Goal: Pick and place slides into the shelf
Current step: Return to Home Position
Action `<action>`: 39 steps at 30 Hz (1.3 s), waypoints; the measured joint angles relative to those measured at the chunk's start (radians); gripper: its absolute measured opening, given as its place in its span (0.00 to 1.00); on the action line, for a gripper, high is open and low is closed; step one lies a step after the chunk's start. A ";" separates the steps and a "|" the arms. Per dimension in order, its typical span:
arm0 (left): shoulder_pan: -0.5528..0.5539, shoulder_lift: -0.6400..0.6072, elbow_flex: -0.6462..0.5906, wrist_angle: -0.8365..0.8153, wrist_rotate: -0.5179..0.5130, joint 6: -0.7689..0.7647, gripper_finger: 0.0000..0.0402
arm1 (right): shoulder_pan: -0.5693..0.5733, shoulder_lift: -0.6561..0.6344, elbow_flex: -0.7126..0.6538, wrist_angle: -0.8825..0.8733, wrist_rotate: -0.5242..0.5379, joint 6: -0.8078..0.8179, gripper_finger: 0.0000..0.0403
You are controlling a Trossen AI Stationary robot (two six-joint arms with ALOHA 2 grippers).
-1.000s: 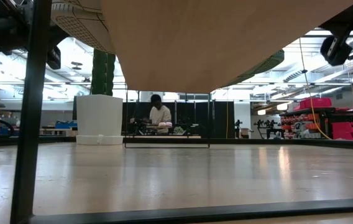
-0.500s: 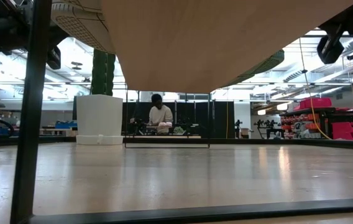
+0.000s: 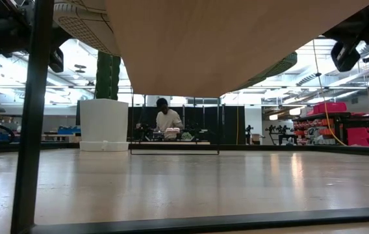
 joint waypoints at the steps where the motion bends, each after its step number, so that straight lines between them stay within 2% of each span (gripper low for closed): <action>1: 0.000 0.000 0.000 0.000 0.000 -0.001 0.09 | 0.000 0.000 0.000 -0.016 0.000 -0.001 0.00; 8: 0.000 0.000 0.000 0.000 0.000 0.000 0.11 | 0.000 0.000 -0.041 -0.029 0.001 -0.007 0.00; 16: 0.000 0.000 0.000 0.000 0.000 0.000 0.08 | 0.001 -0.001 -0.208 0.230 -0.027 0.032 0.00; 19: 0.000 0.000 0.000 0.000 0.000 0.000 0.07 | 0.001 -0.001 -0.233 0.278 -0.045 0.032 0.00; 27: 0.000 0.000 0.000 0.000 0.000 0.000 0.08 | -0.002 0.000 -0.253 0.261 -0.116 0.021 0.00; 33: 0.000 0.000 0.000 0.000 0.000 0.000 0.10 | -0.045 0.008 -0.253 0.246 -0.193 -0.029 0.00; 39: 0.000 0.000 0.000 0.000 0.000 0.000 0.08 | -0.094 0.055 -0.253 0.234 -0.252 -0.162 0.00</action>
